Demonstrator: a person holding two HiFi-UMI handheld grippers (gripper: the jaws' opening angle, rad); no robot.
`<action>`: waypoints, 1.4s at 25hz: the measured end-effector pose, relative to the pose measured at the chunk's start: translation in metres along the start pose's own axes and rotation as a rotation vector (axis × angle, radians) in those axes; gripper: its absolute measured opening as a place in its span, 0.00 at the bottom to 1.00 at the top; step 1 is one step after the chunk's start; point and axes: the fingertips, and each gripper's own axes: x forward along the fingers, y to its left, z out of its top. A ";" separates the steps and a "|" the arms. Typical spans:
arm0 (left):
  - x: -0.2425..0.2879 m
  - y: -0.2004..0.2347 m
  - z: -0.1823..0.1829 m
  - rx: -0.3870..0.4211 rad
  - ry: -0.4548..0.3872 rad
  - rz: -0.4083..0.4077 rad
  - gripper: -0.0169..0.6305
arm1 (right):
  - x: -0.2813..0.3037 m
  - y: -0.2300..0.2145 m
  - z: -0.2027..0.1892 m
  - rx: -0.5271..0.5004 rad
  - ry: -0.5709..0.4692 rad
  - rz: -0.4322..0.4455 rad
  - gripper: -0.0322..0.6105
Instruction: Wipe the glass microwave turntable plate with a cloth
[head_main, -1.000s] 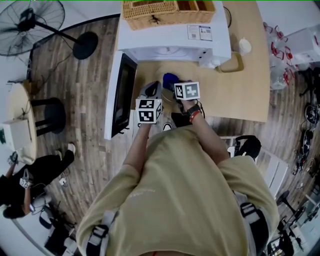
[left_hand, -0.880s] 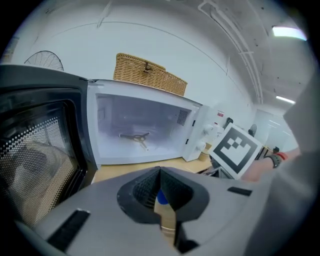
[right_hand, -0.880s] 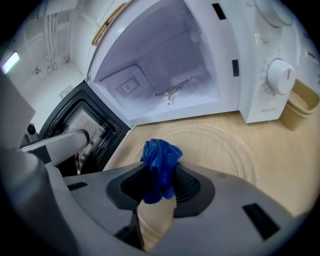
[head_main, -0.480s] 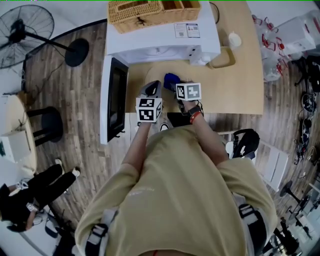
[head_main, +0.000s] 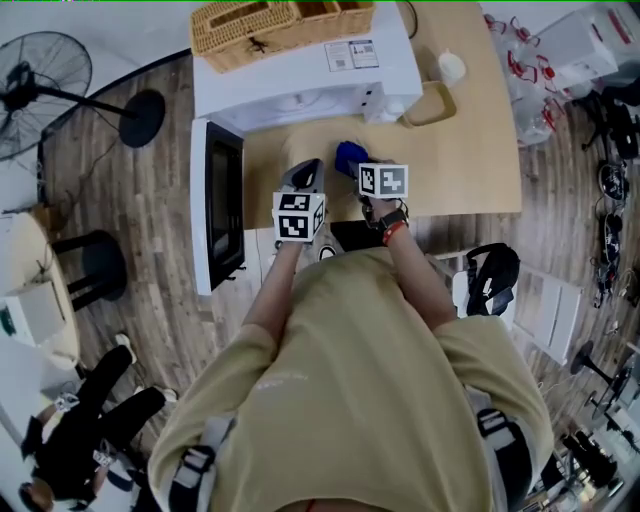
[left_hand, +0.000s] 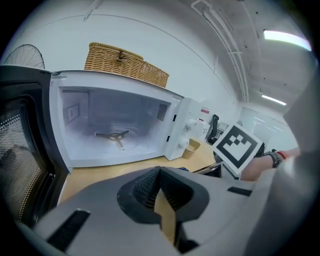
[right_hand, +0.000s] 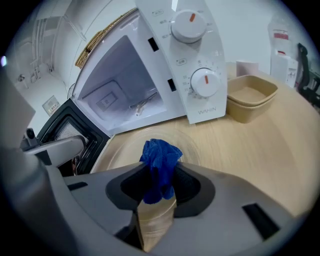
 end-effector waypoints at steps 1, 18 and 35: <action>0.001 -0.003 0.000 0.006 0.002 -0.008 0.04 | -0.003 -0.005 0.001 0.008 -0.007 -0.011 0.27; 0.002 -0.027 -0.004 0.043 0.010 -0.054 0.04 | -0.031 -0.047 -0.005 0.082 -0.085 -0.122 0.27; -0.079 0.053 -0.027 -0.095 -0.064 0.197 0.04 | 0.006 0.110 0.001 -0.099 -0.011 0.186 0.26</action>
